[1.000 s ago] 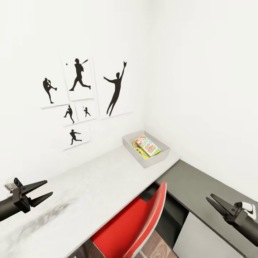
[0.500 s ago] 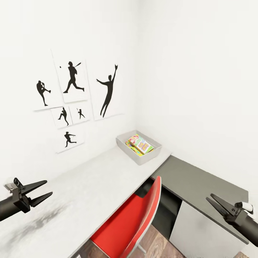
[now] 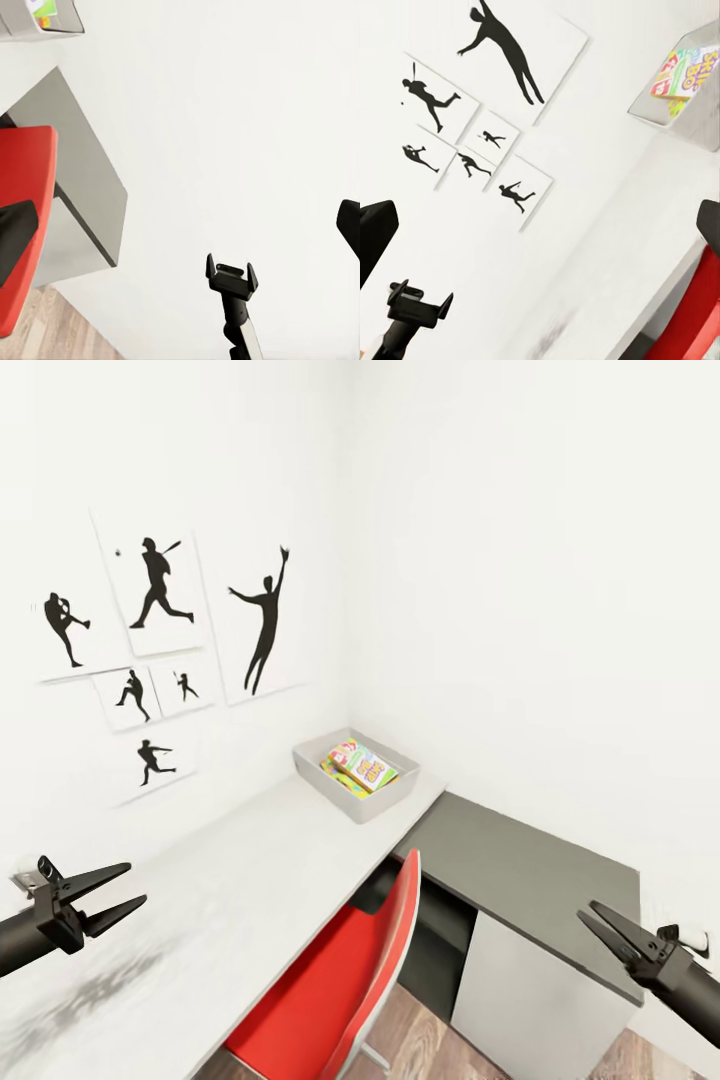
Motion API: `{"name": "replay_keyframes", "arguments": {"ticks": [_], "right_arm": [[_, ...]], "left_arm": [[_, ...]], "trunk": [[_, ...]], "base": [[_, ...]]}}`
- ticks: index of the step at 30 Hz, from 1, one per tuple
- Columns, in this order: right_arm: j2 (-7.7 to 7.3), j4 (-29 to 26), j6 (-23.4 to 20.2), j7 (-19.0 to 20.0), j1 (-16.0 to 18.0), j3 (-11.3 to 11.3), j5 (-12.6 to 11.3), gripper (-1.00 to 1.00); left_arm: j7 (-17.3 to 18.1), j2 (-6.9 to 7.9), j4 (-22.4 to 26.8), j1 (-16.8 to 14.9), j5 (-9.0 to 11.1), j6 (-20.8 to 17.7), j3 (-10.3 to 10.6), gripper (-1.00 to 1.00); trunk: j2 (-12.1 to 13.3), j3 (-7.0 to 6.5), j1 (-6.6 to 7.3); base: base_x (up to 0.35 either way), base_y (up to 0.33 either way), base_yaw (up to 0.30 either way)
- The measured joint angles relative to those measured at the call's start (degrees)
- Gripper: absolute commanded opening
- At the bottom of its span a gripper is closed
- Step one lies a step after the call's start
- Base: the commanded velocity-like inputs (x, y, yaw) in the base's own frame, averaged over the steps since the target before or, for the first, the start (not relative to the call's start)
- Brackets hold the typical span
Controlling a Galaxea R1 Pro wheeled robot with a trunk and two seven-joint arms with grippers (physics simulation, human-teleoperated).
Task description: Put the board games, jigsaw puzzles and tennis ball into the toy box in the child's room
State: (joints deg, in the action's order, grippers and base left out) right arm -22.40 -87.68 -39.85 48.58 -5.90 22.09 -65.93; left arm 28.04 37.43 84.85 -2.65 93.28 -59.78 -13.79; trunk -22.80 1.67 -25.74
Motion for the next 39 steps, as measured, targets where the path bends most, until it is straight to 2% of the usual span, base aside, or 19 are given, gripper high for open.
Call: {"name": "replay_keyframes", "arguments": {"ticks": [39], "right_arm": [[0.0, 0.53, -0.13, -0.09, 0.02, 0.88, -0.09, 1.0]], "left_arm": [[0.0, 0.01, 0.01, -0.03, 0.0, 0.01, -0.05, 1.0]], "trunk": [[-0.09, -2.44, -0.02]], "base": [[-0.032, -0.03, -0.222]]}}
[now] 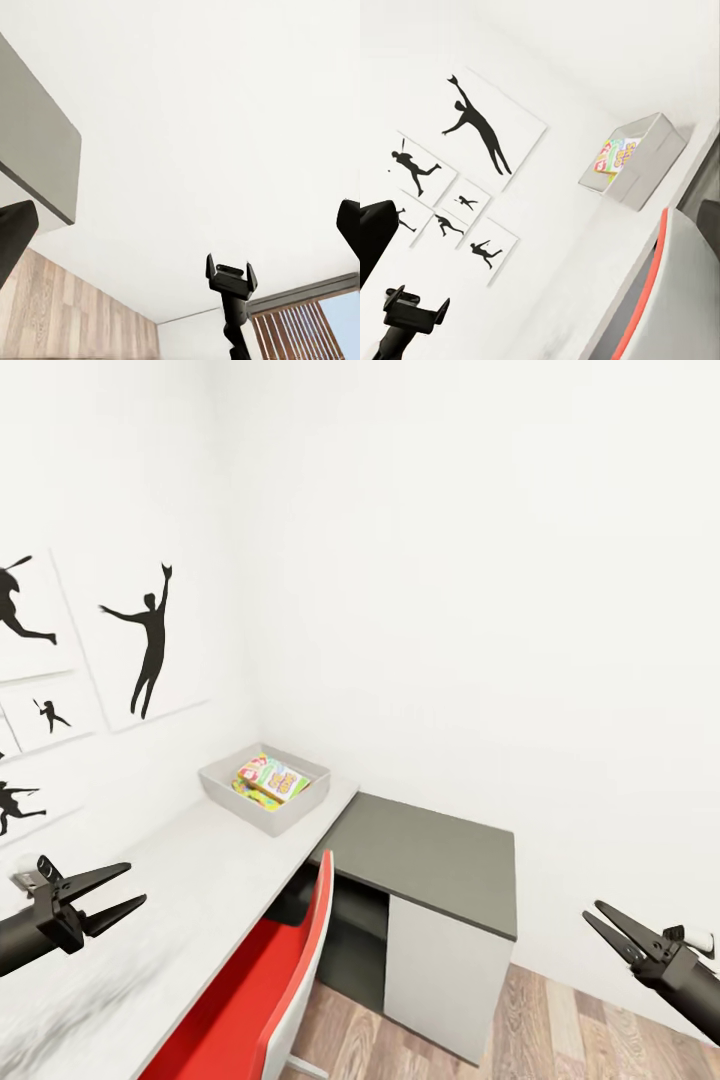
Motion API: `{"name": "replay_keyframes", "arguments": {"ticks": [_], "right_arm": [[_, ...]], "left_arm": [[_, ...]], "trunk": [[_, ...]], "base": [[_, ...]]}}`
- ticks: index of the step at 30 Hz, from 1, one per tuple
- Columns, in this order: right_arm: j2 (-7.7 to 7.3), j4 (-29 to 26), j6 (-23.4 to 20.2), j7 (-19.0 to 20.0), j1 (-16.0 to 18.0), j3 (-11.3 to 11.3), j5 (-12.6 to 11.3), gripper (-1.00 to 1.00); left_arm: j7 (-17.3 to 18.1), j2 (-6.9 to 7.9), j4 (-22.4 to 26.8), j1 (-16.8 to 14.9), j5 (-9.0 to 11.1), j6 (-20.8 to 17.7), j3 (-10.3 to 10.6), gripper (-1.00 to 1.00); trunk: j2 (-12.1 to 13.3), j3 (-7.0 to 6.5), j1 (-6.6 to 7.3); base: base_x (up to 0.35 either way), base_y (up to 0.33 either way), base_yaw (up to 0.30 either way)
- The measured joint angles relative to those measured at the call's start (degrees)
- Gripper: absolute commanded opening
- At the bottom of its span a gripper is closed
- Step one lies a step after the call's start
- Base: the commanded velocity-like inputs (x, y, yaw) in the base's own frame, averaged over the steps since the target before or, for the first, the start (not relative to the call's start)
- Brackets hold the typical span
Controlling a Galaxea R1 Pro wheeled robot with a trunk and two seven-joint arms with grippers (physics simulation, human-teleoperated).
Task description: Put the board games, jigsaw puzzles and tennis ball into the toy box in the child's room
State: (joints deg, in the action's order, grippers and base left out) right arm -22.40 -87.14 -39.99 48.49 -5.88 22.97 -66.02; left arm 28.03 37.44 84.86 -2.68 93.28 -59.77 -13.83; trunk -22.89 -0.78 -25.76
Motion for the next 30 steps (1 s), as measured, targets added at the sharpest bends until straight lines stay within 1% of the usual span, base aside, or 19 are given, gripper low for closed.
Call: {"name": "replay_keyframes", "arguments": {"ticks": [21, 25, 30], "right_arm": [[0.0, 0.42, -0.1, 0.0, -0.02, 0.64, 0.07, 1.0], [0.0, 0.42, -0.12, 0.01, 0.01, 0.64, 0.08, 1.0], [0.0, 0.59, -0.16, 0.01, 0.02, 0.7, 0.08, 1.0]], "left_arm": [[0.0, -0.05, 0.0, 0.0, 0.0, 0.0, 0.04, 1.0], [-0.01, -0.06, 0.0, 0.0, 0.0, 0.0, 0.04, 1.0], [0.0, -0.02, 0.0, 0.0, 0.01, 0.0, 0.04, 1.0]], "trunk": [[0.0, -1.43, -0.01], [0.0, -1.7, -0.02], [0.0, -2.04, -0.03]], "base": [[-0.035, 0.013, -0.222], [-0.129, 0.0, -0.222], [-0.226, 0.0, -0.222]]}}
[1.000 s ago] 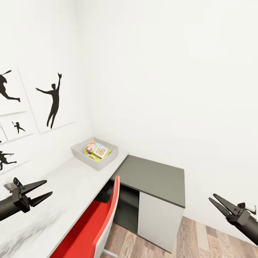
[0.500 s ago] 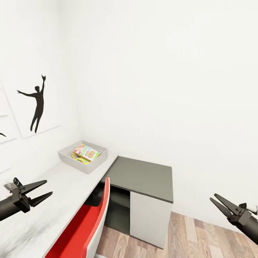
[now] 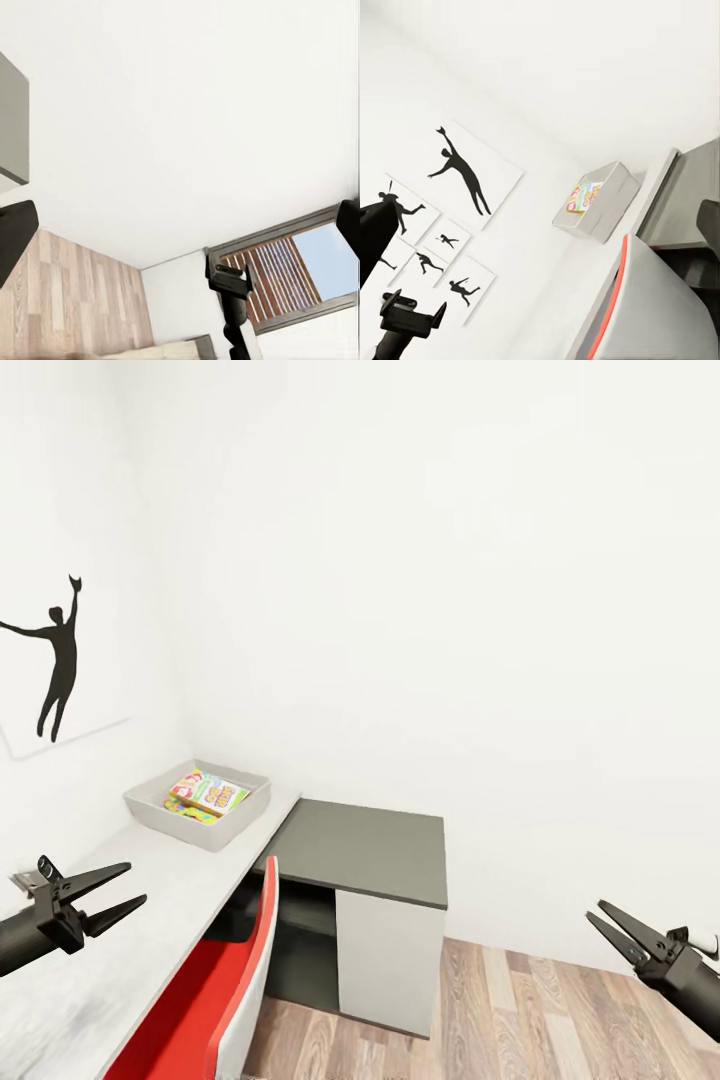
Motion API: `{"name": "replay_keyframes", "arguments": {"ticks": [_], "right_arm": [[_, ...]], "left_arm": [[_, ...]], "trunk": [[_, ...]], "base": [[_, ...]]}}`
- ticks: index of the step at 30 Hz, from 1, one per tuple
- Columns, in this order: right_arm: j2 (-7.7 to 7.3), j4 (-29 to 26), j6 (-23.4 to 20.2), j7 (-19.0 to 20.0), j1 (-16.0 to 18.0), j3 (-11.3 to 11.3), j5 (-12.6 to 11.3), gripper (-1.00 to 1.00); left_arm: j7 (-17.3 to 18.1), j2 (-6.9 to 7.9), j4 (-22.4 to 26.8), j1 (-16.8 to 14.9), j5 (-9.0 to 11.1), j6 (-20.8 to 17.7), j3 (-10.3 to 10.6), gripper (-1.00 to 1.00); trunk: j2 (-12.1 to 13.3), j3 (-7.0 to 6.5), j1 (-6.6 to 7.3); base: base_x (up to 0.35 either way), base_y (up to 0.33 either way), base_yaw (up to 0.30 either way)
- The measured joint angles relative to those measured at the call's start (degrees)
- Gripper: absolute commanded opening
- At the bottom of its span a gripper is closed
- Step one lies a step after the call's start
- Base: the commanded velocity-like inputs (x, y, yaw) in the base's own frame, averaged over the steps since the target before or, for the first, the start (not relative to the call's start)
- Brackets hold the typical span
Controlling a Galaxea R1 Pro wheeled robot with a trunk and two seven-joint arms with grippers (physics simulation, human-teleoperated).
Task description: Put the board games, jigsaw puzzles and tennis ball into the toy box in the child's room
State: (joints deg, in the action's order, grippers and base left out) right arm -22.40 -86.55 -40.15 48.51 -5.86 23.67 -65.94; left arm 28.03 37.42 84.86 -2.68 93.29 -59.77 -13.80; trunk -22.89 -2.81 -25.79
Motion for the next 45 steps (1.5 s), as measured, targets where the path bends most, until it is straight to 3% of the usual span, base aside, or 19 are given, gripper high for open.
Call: {"name": "replay_keyframes", "arguments": {"ticks": [18, 45], "right_arm": [[0.0, 0.61, 0.02, -0.1, 0.0, 0.02, -0.01, 1.0], [0.0, 0.52, 0.13, -0.74, 0.0, -0.29, 0.61, 1.0]], "left_arm": [[-0.01, -0.06, -0.01, 0.0, -0.01, 0.0, 0.0, 1.0], [0.02, -0.07, -0.01, 0.0, -0.02, 0.0, 0.01, 1.0]], "trunk": [[0.01, -1.16, 0.0], [0.0, -1.26, 0.02]], "base": [[-0.142, -0.025, -0.206], [-0.126, -0.124, -0.01]]}}
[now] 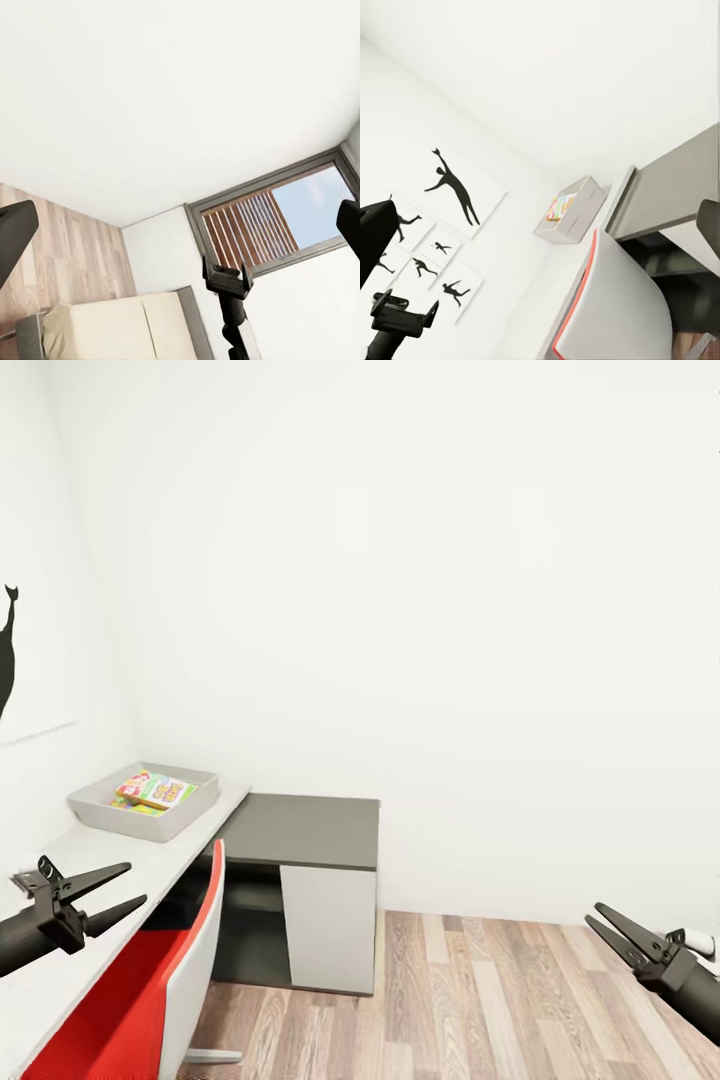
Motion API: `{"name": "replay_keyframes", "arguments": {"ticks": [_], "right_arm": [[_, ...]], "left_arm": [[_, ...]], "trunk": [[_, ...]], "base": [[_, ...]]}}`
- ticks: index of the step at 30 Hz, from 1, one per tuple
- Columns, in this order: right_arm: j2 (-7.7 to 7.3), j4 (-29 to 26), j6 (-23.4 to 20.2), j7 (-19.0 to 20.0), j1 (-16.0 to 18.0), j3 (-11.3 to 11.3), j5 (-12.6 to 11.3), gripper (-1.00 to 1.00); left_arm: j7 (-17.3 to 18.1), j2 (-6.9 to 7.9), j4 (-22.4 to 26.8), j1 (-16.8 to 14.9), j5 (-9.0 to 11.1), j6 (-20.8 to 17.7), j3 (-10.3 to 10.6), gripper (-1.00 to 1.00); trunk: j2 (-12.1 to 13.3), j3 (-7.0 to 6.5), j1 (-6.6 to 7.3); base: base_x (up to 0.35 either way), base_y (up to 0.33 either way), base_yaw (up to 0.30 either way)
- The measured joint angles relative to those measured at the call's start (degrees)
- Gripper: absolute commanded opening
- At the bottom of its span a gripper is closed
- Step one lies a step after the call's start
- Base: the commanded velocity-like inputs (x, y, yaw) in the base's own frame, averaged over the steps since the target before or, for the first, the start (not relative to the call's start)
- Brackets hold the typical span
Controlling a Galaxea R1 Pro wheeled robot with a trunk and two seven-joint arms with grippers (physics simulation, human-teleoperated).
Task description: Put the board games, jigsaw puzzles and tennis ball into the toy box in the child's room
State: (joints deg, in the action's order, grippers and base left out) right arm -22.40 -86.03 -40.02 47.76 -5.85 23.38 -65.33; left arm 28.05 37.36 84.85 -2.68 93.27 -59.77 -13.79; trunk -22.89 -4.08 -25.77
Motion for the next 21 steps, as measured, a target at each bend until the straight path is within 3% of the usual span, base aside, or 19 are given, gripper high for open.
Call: {"name": "replay_keyframes", "arguments": {"ticks": [6, 12, 17, 21], "right_arm": [[0.07, -0.05, 0.09, -0.93, 0.0, -0.25, 0.01, 1.0], [0.08, -0.07, -0.01, -5.62, 0.01, -0.91, -0.12, 1.0], [0.02, -0.14, -0.14, -10.57, 0.2, -3.33, -0.22, 1.0], [0.01, -0.23, -0.18, -12.14, 0.58, -4.26, -0.26, 1.0]], "left_arm": [[-0.15, -0.26, 0.01, -0.03, 0.0, 0.0, 0.32, 1.0], [-0.42, -0.48, 0.01, -0.65, -0.38, 0.0, 0.91, 1.0], [-0.55, -0.65, 0.01, -1.89, -4.21, 0.03, 3.24, 1.0], [-0.64, -0.95, 0.01, -3.07, -5.45, 0.11, 5.3, 1.0]], "trunk": [[0.0, 0.0, 0.01], [0.0, 0.0, 0.01], [0.0, 0.0, 0.01], [0.0, 0.0, 0.01]], "base": [[-0.021, -0.03, 0.0], [-0.004, -0.005, 0.0], [0.0, -0.001, 0.0], [0.0, 0.0, 0.0]]}}
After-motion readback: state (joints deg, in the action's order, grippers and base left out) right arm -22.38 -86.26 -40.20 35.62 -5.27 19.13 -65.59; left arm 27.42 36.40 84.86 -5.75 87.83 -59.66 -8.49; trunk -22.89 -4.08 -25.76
